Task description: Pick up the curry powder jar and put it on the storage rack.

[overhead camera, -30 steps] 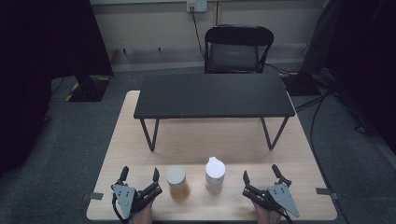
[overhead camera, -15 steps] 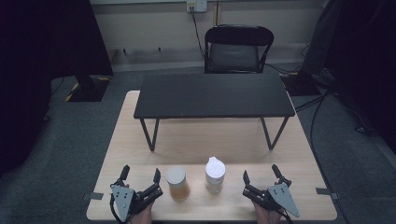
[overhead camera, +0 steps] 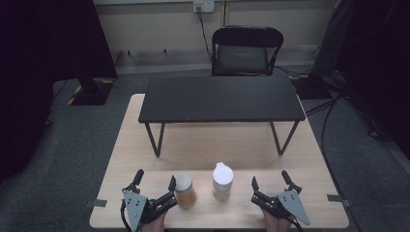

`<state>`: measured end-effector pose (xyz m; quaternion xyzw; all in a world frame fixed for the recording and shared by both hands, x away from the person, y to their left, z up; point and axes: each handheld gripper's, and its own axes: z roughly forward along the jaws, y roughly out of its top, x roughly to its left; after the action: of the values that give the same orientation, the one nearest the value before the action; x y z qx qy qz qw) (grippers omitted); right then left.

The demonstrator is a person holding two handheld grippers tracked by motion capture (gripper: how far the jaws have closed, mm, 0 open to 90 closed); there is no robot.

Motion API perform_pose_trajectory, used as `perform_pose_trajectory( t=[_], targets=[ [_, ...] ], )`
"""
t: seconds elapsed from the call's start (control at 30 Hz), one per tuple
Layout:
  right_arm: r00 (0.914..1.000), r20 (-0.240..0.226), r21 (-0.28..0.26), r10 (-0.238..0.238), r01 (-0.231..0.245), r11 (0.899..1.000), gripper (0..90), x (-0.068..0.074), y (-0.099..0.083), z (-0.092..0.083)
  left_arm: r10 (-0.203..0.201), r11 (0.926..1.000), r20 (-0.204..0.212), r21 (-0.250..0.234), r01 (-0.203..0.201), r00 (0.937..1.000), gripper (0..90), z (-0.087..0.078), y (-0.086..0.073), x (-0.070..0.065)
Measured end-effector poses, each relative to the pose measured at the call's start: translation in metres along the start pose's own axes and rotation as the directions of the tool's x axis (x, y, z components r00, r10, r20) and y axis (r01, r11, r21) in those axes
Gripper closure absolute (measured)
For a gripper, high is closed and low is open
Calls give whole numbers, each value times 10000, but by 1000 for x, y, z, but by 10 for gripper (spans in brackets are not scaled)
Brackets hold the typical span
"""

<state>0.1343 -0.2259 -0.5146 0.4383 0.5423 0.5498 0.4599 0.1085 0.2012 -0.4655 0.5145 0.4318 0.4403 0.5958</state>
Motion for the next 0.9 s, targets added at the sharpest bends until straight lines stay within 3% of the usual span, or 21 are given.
perform_pose_trajectory(
  t=[0.43, 0.63, 0.9],
  targets=[
    [10000, 15, -1, -10, 10, 10000, 0, 0, 0, 0, 239, 9993, 733, 257, -258, 9970, 0, 5, -4, -16],
    [10000, 15, 1, -10, 10, 10000, 0, 0, 0, 0, 362, 9985, 588, 384, -385, 9976, 0, 8, -10, -25],
    [10000, 25, 0, -20, 20, 10000, 0, 1, 0, 0, 361, 9971, 627, 652, -402, 9974, 8, 10, -17, -29]
  ],
)
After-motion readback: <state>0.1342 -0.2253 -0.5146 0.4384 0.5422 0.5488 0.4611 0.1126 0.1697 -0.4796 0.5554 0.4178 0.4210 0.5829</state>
